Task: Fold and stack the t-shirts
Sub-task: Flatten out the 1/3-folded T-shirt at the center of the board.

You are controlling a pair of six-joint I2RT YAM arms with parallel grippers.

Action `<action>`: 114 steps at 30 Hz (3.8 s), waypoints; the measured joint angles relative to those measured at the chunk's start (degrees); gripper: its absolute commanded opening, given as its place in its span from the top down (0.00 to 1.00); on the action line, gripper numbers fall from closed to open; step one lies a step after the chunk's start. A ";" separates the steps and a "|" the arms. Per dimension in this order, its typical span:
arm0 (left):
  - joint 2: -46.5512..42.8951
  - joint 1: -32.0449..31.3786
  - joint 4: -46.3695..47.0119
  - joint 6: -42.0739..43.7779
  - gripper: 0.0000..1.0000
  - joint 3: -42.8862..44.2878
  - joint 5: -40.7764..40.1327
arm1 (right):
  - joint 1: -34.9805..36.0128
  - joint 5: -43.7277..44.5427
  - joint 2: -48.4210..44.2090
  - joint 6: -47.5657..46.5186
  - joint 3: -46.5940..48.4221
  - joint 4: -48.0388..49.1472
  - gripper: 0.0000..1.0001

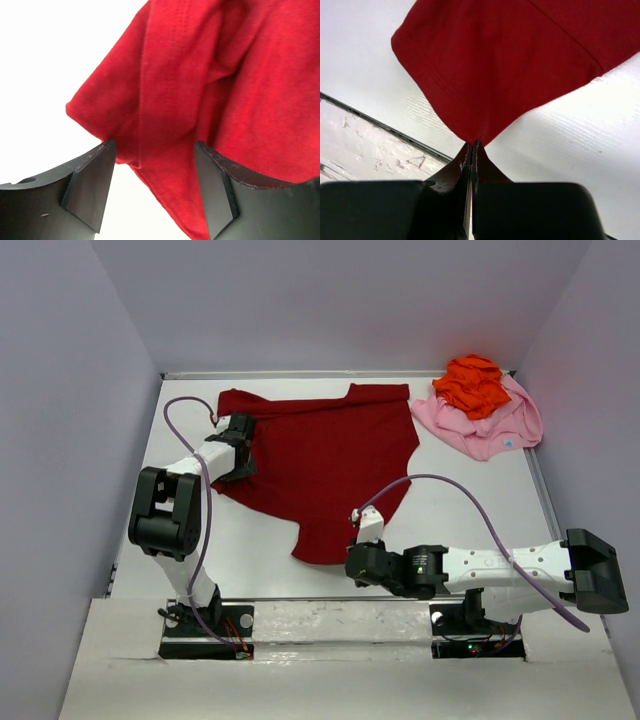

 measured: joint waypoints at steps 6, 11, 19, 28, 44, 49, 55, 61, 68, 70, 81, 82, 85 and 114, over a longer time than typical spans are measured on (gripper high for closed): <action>0.00 0.00 -1.46 0.02 0.26 0.00 -1.60 | 0.00 0.02 -0.07 0.09 -0.31 -0.13 1.00; 0.07 0.00 -2.23 0.02 0.26 -0.02 -2.45 | 0.00 0.24 -0.07 -0.13 -0.26 -0.11 1.00; 0.07 0.11 -3.23 0.46 0.26 -0.90 -4.26 | 0.00 0.83 -0.07 -0.11 -0.22 -0.11 1.00; 1.09 0.72 -3.61 0.83 0.56 -1.46 -5.29 | 0.00 0.90 -3.15 -0.09 -0.28 -0.13 1.00; 0.74 1.66 -3.65 1.42 1.00 -1.46 -4.39 | 0.00 2.82 -6.73 0.09 -1.16 -1.38 1.00; -12.22 1.66 -4.55 0.79 1.00 -1.42 -3.45 | 0.00 6.95 -11.45 0.07 -1.11 -4.74 1.00; -29.99 2.86 -5.42 0.22 1.00 2.49 -3.30 | 0.00 13.00 -16.04 -1.36 3.34 -10.49 1.00; -33.38 4.04 -6.73 0.35 1.00 4.39 -3.34 | 0.00 18.29 -17.27 -2.05 7.52 -15.10 1.00; -33.31 5.68 -8.37 0.24 1.00 3.19 -1.68 | -0.48 22.97 -19.34 -4.46 11.26 -19.78 1.00; -33.83 6.01 -8.55 0.07 1.00 3.23 -0.94 | -0.68 25.03 -19.56 -6.03 14.19 -21.18 1.00; -51.06 6.08 -10.01 0.24 1.00 16.37 5.38 | -0.81 38.16 -20.85 -28.22 35.04 -15.85 1.00; -51.87 5.79 -10.01 0.24 1.00 18.14 5.31 | -0.81 38.86 -21.16 -32.65 35.82 -12.20 1.00; -55.23 5.11 -8.94 0.17 1.00 21.66 5.25 | -0.81 39.32 -22.29 -47.84 36.24 0.31 1.00; -37.38 4.87 -5.31 -0.90 1.00 23.67 9.73 | -16.72 28.09 -0.72 -96.52 57.70 42.91 1.00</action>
